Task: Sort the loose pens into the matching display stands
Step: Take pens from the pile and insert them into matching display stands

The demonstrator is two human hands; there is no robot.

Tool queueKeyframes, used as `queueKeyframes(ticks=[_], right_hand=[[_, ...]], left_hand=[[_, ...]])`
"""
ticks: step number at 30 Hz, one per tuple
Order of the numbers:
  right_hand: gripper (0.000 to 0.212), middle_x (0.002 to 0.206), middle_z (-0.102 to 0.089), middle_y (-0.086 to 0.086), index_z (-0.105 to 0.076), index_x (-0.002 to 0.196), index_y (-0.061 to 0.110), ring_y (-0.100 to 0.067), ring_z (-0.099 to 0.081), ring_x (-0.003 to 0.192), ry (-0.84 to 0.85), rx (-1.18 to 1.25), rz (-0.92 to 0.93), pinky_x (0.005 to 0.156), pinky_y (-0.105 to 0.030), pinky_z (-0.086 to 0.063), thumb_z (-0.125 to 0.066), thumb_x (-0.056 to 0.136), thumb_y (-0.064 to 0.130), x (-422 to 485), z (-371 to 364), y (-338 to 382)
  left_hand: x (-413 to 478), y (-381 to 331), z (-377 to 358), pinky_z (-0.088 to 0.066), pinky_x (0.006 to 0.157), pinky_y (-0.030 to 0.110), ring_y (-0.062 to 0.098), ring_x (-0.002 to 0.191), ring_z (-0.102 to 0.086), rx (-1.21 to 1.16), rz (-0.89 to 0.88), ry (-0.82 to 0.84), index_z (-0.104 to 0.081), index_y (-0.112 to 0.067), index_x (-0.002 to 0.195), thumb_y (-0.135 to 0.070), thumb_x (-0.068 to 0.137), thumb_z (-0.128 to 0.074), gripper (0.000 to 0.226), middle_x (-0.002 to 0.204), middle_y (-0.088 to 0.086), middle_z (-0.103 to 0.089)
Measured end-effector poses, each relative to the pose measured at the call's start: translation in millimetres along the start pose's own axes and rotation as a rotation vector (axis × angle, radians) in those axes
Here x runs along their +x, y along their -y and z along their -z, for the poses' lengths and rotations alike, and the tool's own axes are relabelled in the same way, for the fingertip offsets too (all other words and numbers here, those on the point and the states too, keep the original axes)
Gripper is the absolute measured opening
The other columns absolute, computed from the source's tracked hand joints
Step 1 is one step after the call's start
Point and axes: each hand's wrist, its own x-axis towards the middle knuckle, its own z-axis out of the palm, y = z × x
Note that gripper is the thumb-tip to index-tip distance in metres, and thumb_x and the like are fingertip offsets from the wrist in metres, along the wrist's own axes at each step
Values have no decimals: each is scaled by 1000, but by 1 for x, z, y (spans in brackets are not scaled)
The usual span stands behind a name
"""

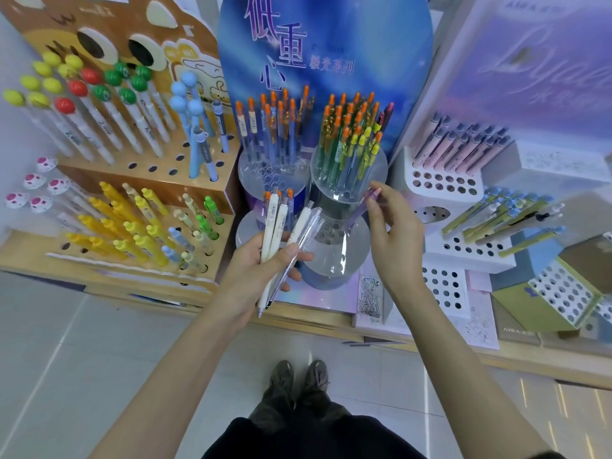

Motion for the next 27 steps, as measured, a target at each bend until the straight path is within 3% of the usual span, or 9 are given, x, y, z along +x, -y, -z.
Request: queueKeyframes(ticks=[4, 8, 12, 18, 23, 27], right_hand=[[21, 93, -63, 8, -60, 116, 7, 4, -56, 88, 47, 8, -59, 77, -10, -44, -53, 97, 12, -3, -4, -1], [13, 76, -56, 26, -61, 106, 5, 18, -55, 75, 39, 13, -89, 71, -2, -41, -55, 95, 7, -2, -4, 1], [8, 72, -53, 28, -60, 100, 1, 21, -54, 69, 26, 14, -84, 66, 1, -39, -56, 94, 4, -1, -3, 4], [11, 77, -59, 20, -66, 99, 2, 3, -58, 76, 16, -31, -28, 72, -6, -43, -60, 90, 3, -5, 7, 1], [10, 84, -66, 2, -65, 100, 3, -6, -60, 79, 38, -26, -38, 75, -11, -46, -60, 91, 5, -9, 6, 4], [10, 91, -69, -7, -63, 98, 4, -22, -65, 84, 127, -139, -32, 76, -35, -52, -60, 92, 12, 8, -3, 5]], left_hand=[[-2, -1, -1, -52, 53, 23, 10, 61, -62, -3, -1, -3, -57, -13, 111, -17, 92, -56, 19, 87, 0, -75], [-2, -4, -3, -53, 54, 23, 10, 62, -63, 2, -6, -2, -58, -17, 107, -18, 92, -57, 16, 86, -1, -75], [-3, -5, -4, -52, 53, 23, 10, 62, -63, -9, -9, 0, -58, -18, 106, -18, 91, -57, 15, 87, 0, -75], [-4, -6, -3, -51, 52, 22, 11, 62, -63, -19, -25, 19, -58, -15, 107, -19, 89, -57, 19, 88, 2, -75], [-2, -7, -1, -51, 53, 23, 12, 62, -63, -18, -24, 29, -58, -15, 105, -18, 90, -57, 15, 89, 3, -75], [-2, -8, -6, -52, 53, 23, 10, 62, -64, 7, -33, 45, -59, -17, 105, -18, 89, -58, 16, 88, 1, -75]])
